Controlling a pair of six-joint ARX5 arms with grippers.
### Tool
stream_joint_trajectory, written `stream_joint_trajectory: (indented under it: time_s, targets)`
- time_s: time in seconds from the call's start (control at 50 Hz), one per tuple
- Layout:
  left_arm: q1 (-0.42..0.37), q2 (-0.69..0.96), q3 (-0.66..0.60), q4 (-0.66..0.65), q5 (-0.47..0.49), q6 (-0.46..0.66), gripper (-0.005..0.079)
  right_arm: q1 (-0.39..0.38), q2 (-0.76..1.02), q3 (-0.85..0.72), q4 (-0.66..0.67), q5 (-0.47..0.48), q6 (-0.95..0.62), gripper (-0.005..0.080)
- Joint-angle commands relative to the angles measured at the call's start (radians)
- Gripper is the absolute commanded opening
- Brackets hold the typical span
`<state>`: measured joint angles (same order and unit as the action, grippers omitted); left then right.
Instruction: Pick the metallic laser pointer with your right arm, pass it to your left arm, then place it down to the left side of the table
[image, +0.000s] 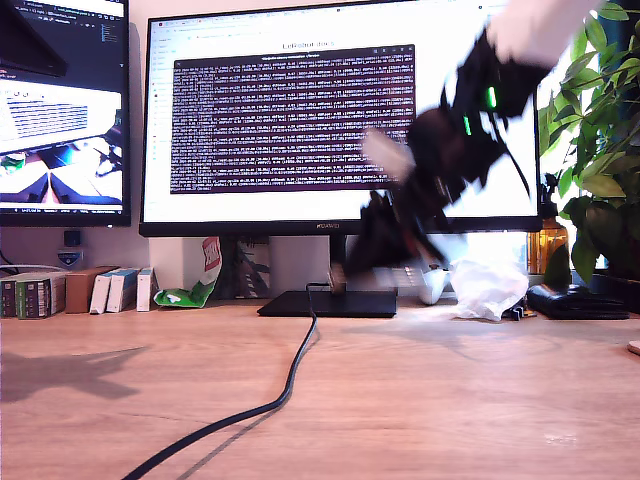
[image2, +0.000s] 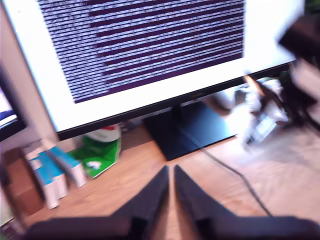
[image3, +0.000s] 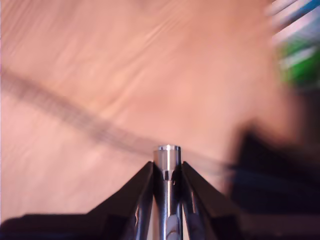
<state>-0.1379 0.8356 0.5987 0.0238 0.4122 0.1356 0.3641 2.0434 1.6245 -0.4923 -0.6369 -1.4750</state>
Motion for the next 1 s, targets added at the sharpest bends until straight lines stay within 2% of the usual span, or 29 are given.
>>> stream_joint_trajectory:
  time_s: [0.0,0.06,0.16,0.28,0.4,0.48,0.64,0.82,0.98]
  targets:
    - [-0.005,0.003,0.019,0.007,0.027,0.004,0.0183,0.034,-0.082,0.041,0.016,-0.008,0.088,-0.0013]
    - [-0.005,0.003,0.019,0.009,0.052,0.003,0.0226,0.053,-0.096,0.073,0.016,-0.008,0.156,-0.0013]
    - [-0.005,0.003,0.019,0.025,0.086,-0.005,0.0226,0.09,-0.103,0.136,0.006,-0.019,0.323,-0.0013]
    - [-0.006,0.003,0.019,0.084,0.212,-0.005,0.0226,0.142,-0.103,0.199,-0.019,-0.097,0.491,-0.0013]
    - [-0.011,0.003,0.019,0.169,0.296,-0.031,0.0227,0.192,-0.104,0.254,-0.027,-0.186,0.594,-0.0013]
    - [-0.011,0.003,0.019,0.237,0.343,-0.058,0.0279,0.222,-0.104,0.303,-0.026,-0.255,0.649,-0.0013]
    - [-0.013,0.003,0.019,0.325,0.336,-0.111,0.0386,0.268,-0.104,0.413,-0.025,-0.389,0.712,-0.0013]
    - [-0.013,0.003,0.019,0.366,0.319,-0.132,0.0387,0.299,-0.104,0.533,-0.025,-0.459,0.737,-0.0013]
    - [-0.023,0.003,0.019,0.489,0.312,-0.2,0.0387,0.321,-0.104,0.574,-0.025,-0.494,0.753,-0.0013]
